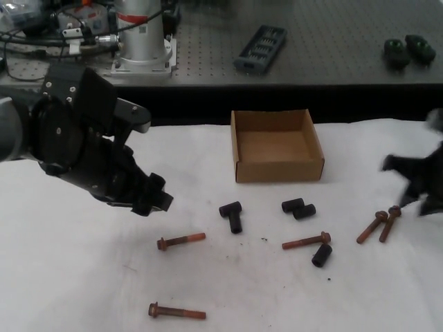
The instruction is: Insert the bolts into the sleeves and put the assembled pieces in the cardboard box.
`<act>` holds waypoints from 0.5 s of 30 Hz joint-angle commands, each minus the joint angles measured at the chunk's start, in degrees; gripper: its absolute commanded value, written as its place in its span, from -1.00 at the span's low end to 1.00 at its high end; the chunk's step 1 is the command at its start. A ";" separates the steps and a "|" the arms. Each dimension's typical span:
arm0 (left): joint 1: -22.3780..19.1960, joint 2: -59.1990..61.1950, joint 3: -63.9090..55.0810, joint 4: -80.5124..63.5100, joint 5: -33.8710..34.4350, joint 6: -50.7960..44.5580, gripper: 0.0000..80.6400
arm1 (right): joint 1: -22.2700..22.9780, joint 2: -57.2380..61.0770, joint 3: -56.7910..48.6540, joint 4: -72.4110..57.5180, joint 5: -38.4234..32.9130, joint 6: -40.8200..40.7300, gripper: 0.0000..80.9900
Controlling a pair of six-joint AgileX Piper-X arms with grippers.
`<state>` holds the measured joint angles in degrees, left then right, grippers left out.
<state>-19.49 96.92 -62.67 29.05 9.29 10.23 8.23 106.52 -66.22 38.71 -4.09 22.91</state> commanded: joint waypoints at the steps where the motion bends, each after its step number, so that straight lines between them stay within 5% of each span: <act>1: 0.17 -0.16 -0.68 -0.40 -0.14 0.26 0.29 | -0.12 -0.27 -0.58 0.85 -0.27 -0.66 -0.32; 15: 0.17 -0.16 -0.68 -0.44 -0.14 0.03 0.29 | -0.12 -0.27 -0.58 0.51 -0.27 -0.66 -0.32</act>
<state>-19.36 96.92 -62.67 28.97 9.15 10.23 8.22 106.56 -66.36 39.46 -3.98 22.90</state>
